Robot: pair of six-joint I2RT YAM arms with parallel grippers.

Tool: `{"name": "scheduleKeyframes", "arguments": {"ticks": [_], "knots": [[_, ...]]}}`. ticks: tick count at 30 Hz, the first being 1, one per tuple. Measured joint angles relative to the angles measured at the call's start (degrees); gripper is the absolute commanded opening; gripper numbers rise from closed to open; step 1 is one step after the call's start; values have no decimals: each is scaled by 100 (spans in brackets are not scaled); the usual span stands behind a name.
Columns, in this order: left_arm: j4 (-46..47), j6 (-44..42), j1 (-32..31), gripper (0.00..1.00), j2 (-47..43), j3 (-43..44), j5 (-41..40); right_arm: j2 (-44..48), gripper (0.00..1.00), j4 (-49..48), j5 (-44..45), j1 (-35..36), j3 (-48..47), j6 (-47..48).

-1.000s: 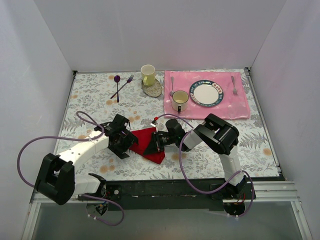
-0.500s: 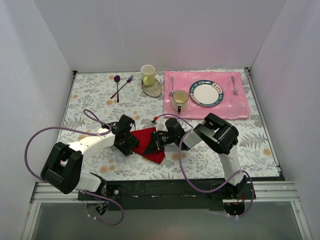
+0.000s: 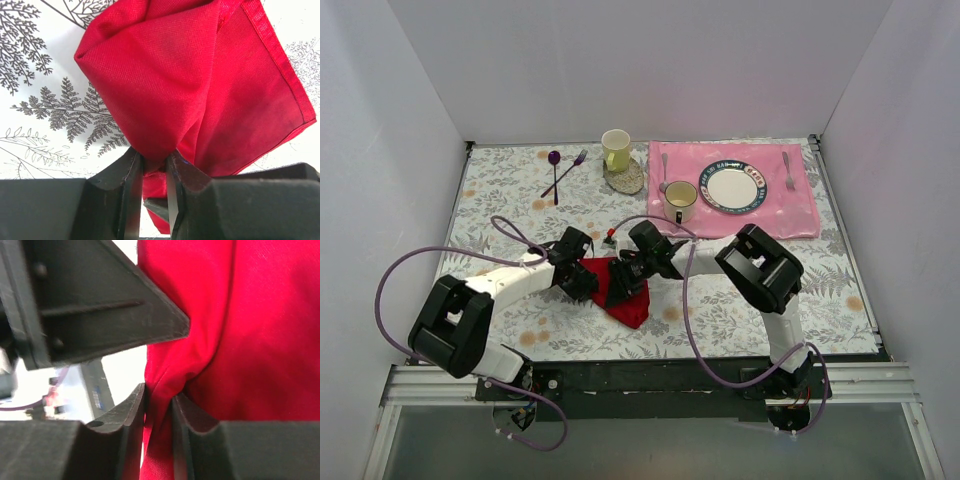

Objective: Fold the napkin, place the utensils inside, and roll it up
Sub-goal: Roll the napkin with the utensil

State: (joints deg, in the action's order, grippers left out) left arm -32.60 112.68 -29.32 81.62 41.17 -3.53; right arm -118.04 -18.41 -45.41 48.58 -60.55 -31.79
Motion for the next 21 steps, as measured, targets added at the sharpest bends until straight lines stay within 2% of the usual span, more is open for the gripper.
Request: {"name": "scheduleKeyframes", "arguments": {"ticks": [6, 10, 14, 15, 19, 21], "knots": [[-269, -35, 0, 0, 168, 227, -35, 328, 57, 2269, 1263, 291, -973, 1320], [-444, -35, -4, 0, 280, 367, -50, 664, 63, 3185, 2658, 612, -1300, 1856], [-601, -37, -7, 0, 291, 396, -52, 1078, 68, 3685, 4240, 994, -1316, 1891], [-621, -35, -7, 0, 291, 396, -55, 1147, 76, 3709, 4529, 1049, -1281, 1888], [-691, -39, 11, 0, 293, 411, -39, 1567, 76, 3543, 5388, 1370, -911, 2122], [-717, -37, 7, 0, 286, 415, -61, 1753, 73, 3383, 5574, 1655, -719, 2232]]}}
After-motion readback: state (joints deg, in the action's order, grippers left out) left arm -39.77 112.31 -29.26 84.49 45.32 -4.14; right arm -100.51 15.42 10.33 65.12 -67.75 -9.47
